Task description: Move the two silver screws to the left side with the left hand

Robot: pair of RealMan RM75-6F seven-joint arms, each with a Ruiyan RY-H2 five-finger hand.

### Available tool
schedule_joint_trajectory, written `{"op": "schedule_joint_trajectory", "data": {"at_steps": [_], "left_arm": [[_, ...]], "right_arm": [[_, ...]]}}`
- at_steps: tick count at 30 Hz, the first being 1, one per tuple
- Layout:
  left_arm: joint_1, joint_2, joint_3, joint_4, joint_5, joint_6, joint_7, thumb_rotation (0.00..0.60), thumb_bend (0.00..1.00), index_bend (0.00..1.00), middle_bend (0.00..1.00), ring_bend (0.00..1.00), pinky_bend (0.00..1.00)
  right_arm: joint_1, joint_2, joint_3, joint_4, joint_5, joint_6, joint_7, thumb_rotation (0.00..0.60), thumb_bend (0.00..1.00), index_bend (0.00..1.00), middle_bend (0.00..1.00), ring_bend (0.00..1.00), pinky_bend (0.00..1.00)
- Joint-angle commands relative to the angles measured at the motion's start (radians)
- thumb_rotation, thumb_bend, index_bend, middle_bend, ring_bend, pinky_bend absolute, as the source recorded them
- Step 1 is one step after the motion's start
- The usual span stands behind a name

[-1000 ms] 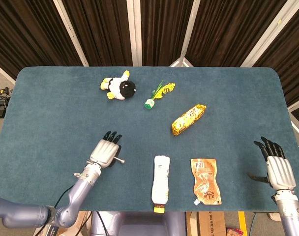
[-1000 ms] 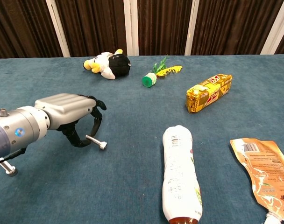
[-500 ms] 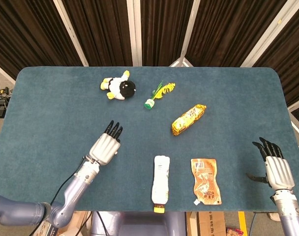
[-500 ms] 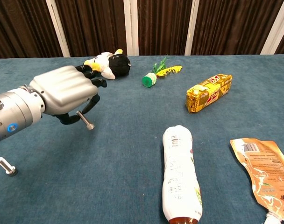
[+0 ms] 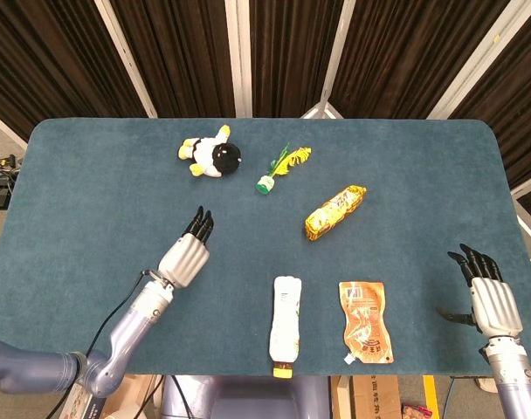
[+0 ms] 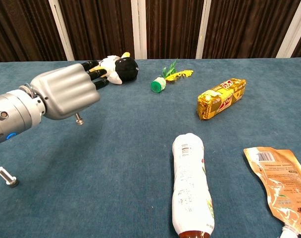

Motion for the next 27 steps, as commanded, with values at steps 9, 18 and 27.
{"op": "schedule_joint_trajectory", "data": {"at_steps": [9, 18, 27], "left_arm": [[0.019, -0.049, 0.012, 0.1, 0.013, -0.043, -0.027, 0.6, 0.52, 0.56, 0.09, 0.0, 0.0], [0.026, -0.078, 0.009, 0.128, 0.033, -0.043, -0.005, 0.6, 0.52, 0.54, 0.09, 0.0, 0.0], [0.034, -0.09, 0.01, 0.137, 0.041, -0.047, 0.044, 0.6, 0.52, 0.52, 0.09, 0.0, 0.0]], "right_arm": [[0.0, -0.002, 0.001, 0.002, 0.001, 0.002, 0.001, 0.6, 0.11, 0.16, 0.07, 0.04, 0.0], [-0.001, 0.001, 0.0, 0.003, -0.001, 0.002, 0.006, 0.6, 0.11, 0.16, 0.07, 0.04, 0.0], [-0.002, 0.004, 0.001, 0.004, -0.001, 0.003, 0.015, 0.6, 0.11, 0.16, 0.07, 0.04, 0.0]]}}
